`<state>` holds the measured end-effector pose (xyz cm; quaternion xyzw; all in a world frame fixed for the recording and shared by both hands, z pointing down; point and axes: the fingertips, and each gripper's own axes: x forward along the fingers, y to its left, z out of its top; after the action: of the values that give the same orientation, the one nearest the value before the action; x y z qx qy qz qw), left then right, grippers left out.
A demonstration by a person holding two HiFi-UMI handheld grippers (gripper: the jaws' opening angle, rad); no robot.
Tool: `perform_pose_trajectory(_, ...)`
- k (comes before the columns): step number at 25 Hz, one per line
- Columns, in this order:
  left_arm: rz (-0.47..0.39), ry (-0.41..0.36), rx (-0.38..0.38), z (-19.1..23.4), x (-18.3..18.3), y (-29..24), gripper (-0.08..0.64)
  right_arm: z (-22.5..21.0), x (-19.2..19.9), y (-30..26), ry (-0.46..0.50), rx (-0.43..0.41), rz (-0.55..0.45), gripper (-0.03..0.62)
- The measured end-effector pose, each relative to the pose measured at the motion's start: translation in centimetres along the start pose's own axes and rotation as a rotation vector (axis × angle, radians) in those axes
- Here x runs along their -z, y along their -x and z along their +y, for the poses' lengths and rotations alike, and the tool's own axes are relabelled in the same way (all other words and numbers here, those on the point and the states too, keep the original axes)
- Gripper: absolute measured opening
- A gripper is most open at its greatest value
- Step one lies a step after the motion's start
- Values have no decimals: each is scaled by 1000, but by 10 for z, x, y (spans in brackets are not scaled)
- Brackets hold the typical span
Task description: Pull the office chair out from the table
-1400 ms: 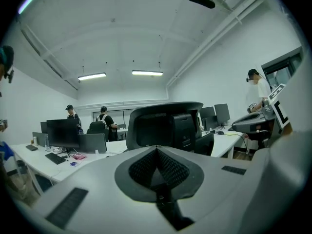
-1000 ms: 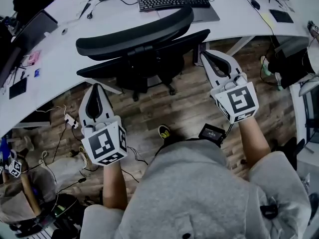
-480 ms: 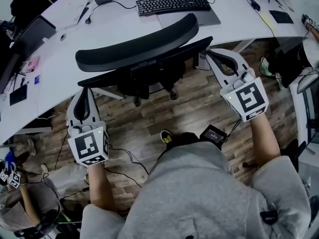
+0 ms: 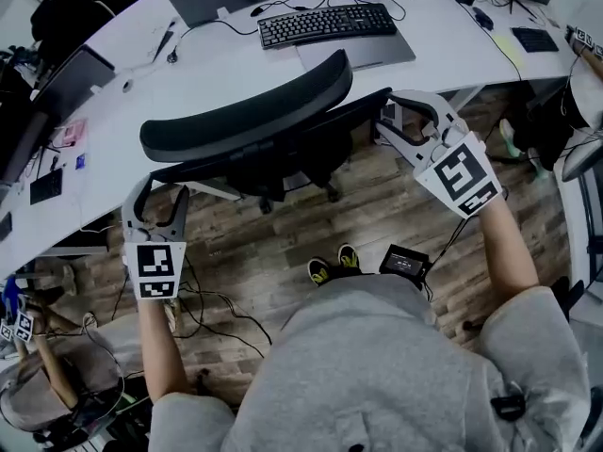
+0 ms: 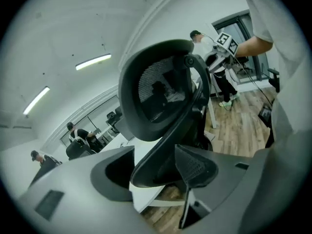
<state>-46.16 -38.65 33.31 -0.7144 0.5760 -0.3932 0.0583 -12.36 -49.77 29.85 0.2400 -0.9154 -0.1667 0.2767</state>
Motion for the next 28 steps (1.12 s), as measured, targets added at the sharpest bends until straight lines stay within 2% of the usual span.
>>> perform_pose_trajectory(4,121,-143,53,-2,23,-20,310,5,18,-14,150,-86,90,196)
perform_pose_trajectory(7,135,-163,87,-1,26,-34,336,8,29,-30,209,-136,146,213)
perform_pose_trajectory(14,211,-177,149,-4,42,-71,339,9,52,-70,328,-228,261,229)
perform_pose_trajectory(18,266,-257,161,-2,51,-89,337,12,68,-94,440,-272,330,229)
perform_pose_trajectory(21,285,-361,157,-2,57,-102,337,16,84,-112,560,-287,374,227)
perform_pose_trajectory(22,264,-387,148,-2,55,-104,248,15,85,-117,589,-268,365,218)
perform_pose_trajectory(23,237,-404,152,-2,52,-103,215,13,84,-119,603,-248,349,130)
perform_pose_trajectory(25,211,-429,196,-6,50,-101,176,13,85,-118,607,-240,343,120)
perform_pose_trajectory(28,218,-467,248,-11,51,-100,138,11,89,-116,605,-248,380,115)
